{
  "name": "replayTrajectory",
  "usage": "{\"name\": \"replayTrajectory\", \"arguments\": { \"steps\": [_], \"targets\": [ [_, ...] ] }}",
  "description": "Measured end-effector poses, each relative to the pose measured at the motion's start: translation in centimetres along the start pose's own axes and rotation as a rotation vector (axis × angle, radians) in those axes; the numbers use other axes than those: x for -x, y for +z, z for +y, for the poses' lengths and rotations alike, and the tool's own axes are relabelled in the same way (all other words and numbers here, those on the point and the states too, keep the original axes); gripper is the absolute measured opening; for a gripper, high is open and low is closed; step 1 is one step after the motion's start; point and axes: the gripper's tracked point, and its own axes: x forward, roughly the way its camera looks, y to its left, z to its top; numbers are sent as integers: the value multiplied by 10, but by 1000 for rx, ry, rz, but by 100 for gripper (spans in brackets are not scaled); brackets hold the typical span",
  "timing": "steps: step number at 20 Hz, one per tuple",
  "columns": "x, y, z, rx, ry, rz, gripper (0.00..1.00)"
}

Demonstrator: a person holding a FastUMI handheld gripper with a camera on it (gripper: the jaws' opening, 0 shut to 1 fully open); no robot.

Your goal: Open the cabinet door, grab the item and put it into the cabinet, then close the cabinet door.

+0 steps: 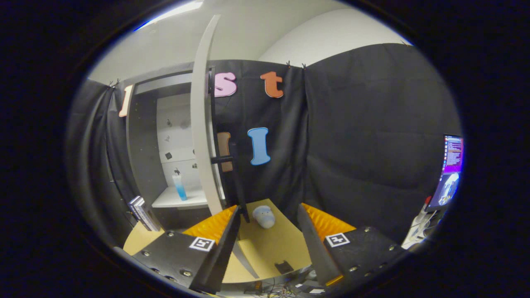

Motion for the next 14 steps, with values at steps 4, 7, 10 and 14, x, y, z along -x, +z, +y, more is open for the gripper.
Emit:
{"name": "replayTrajectory", "arguments": {
  "steps": [4, 7, 10, 14],
  "targets": [
    [-9, 5, 0, -3, 45, -15, 82],
    [-13, 5, 4, -18, 77, -12, 82],
    [-12, 4, 12, -12, 110, -8, 82],
    [-15, 6, 17, -1, 126, -12, 82]
  ]
}}
